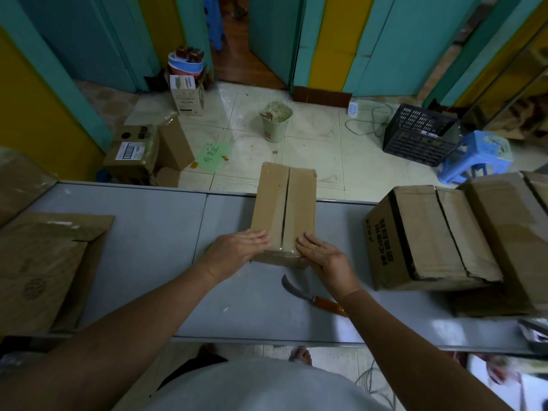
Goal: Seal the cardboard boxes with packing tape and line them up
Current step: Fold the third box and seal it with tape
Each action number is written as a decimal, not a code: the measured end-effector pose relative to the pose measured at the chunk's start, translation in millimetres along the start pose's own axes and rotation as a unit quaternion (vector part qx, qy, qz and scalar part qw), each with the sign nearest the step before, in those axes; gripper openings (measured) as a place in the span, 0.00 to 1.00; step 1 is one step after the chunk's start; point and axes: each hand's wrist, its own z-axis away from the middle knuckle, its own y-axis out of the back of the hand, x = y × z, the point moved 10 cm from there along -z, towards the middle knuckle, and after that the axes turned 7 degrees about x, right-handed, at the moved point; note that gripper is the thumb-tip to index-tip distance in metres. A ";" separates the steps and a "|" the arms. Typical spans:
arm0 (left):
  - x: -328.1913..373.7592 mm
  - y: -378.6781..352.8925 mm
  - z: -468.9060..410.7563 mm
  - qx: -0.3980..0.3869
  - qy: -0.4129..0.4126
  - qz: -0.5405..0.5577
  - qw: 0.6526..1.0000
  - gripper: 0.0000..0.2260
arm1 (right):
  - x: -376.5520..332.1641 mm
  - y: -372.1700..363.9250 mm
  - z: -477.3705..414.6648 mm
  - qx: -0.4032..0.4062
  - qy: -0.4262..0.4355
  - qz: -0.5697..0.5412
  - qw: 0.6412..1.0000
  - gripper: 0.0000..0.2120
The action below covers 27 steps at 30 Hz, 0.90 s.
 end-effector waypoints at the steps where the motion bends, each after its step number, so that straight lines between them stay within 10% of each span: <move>1: 0.2 -0.8 -0.2 0.002 0.000 -0.001 1.000 0.26 | -1.4 0.7 0.4 0.005 0.003 0.001 1.000 0.23; 13: -26.9 -12.6 14.9 -0.034 0.081 0.082 0.993 0.33 | 8.8 -7.0 10.7 -0.045 -0.035 -0.025 0.998 0.28; 22: -51.8 9.9 41.4 0.123 0.296 0.130 0.938 0.22 | 50.1 -3.8 48.0 0.094 -0.304 -0.078 0.945 0.12; 27: -51.1 7.3 49.0 0.113 0.319 0.096 0.936 0.07 | 48.0 -9.9 50.2 0.078 -0.307 -0.085 0.945 0.03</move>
